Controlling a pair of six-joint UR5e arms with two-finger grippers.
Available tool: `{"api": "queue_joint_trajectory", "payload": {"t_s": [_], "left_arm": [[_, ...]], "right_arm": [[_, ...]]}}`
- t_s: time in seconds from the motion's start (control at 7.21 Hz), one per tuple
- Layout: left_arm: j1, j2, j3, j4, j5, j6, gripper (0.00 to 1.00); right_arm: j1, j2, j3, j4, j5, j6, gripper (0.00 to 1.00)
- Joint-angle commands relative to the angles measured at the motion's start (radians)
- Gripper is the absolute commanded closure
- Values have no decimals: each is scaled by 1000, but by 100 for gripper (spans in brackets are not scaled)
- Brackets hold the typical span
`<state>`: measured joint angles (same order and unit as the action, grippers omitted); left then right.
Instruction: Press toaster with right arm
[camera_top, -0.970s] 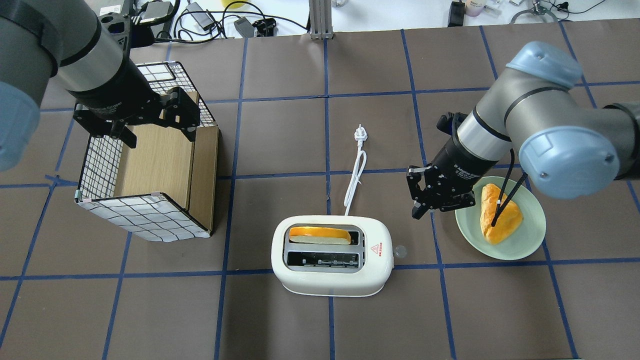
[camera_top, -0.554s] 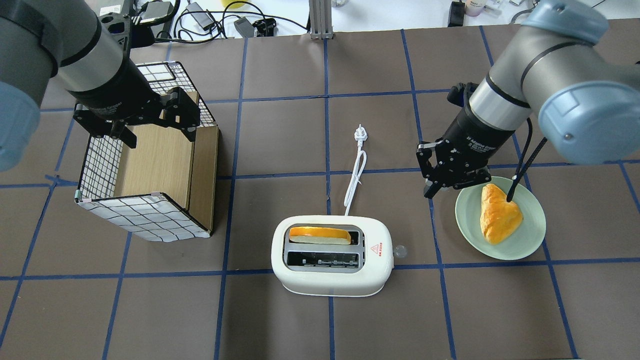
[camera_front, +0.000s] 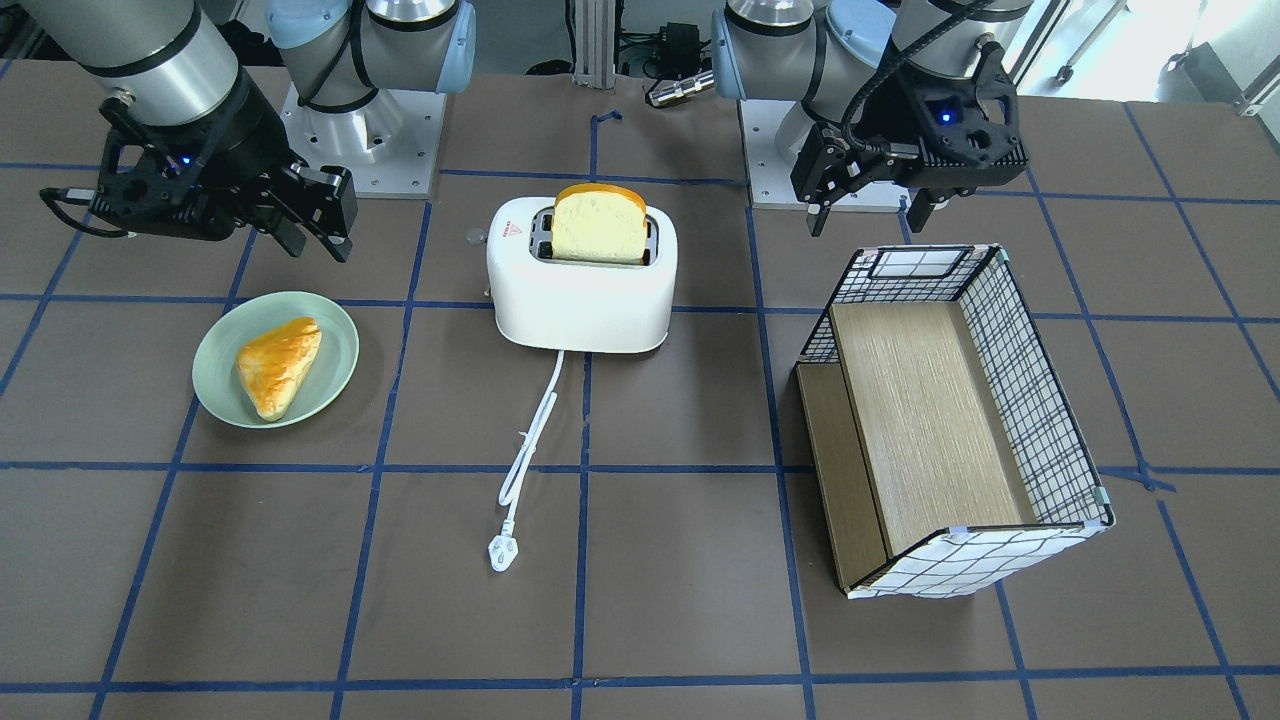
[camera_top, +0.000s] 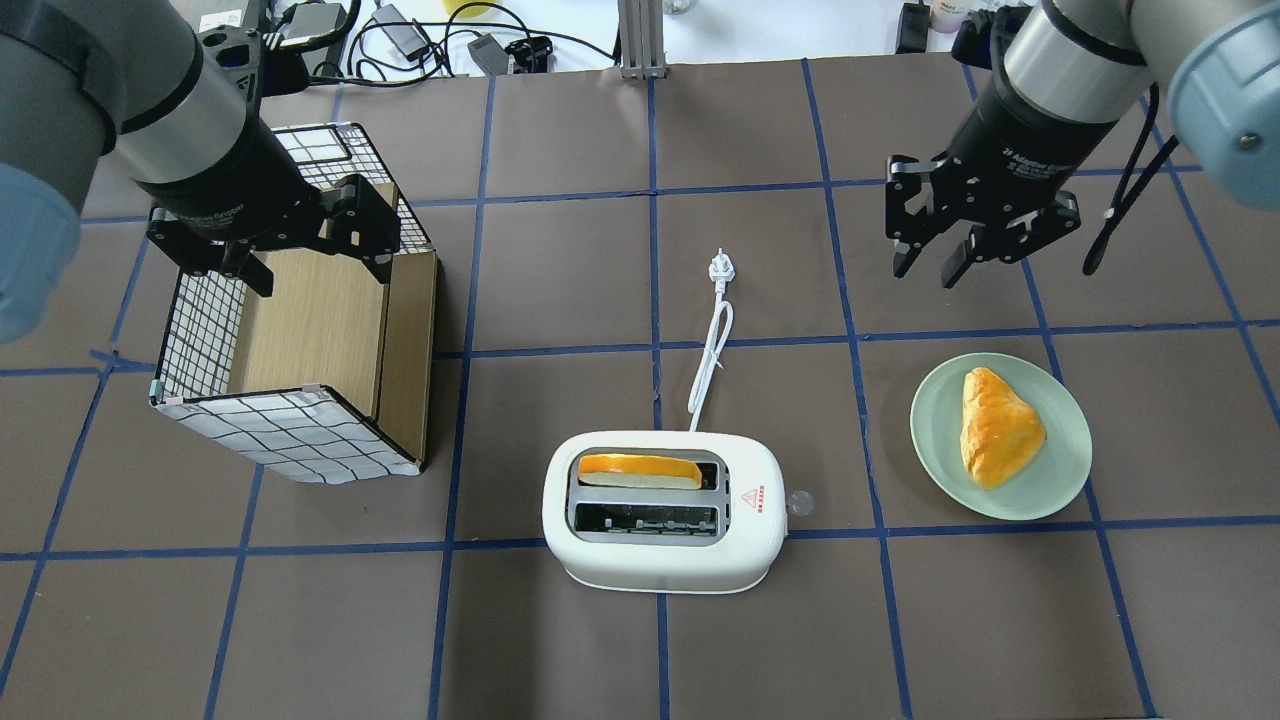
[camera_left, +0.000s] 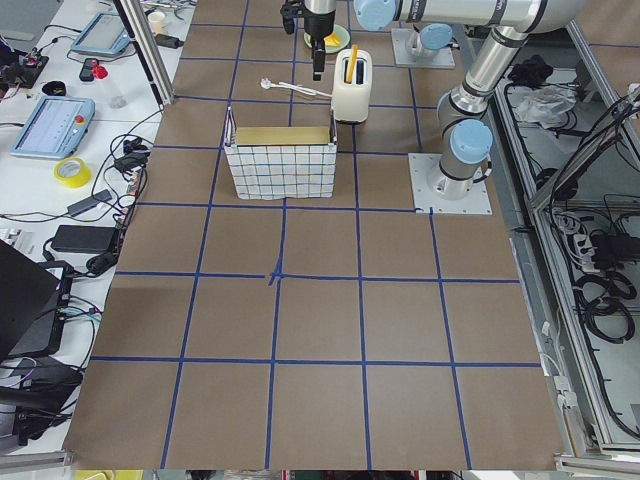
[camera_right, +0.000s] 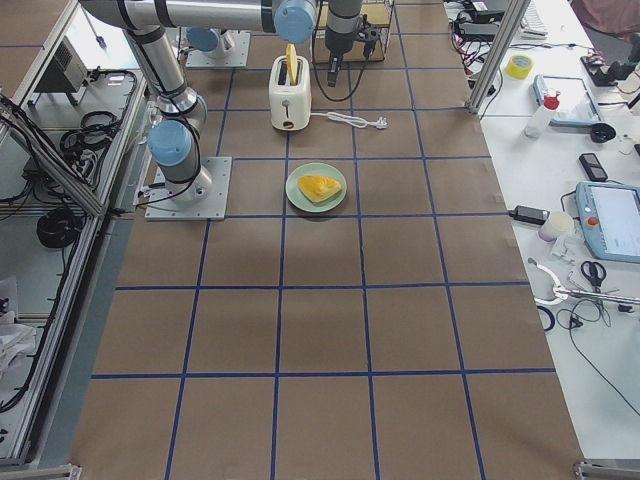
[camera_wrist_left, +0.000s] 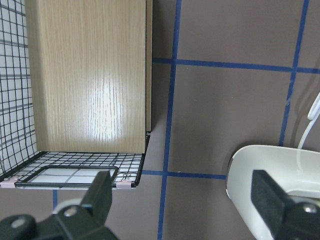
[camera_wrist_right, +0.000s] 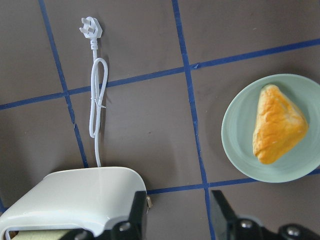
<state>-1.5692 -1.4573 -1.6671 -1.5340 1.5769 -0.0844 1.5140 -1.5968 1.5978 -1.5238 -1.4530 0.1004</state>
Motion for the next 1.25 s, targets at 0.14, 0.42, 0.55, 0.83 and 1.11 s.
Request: {"api": "queue_joint_trajectory", "payload": {"t_s": [0.14, 0.42, 0.55, 0.83, 1.11], "left_arm": [[0, 0, 0, 0, 0, 0, 0], [0, 0, 0, 0, 0, 0, 0], [0, -1, 0, 0, 0, 0, 0], [0, 0, 0, 0, 0, 0, 0], [0, 0, 0, 0, 0, 0, 0]], "right_arm": [[3, 8, -27, -66, -49, -212, 0], [5, 11, -47, -73, -143, -291, 0], [6, 44, -100, -32, -151, -291, 0], [14, 122, -243, 92, -164, -240, 0], [49, 139, -249, 88, -153, -162, 0]]}}
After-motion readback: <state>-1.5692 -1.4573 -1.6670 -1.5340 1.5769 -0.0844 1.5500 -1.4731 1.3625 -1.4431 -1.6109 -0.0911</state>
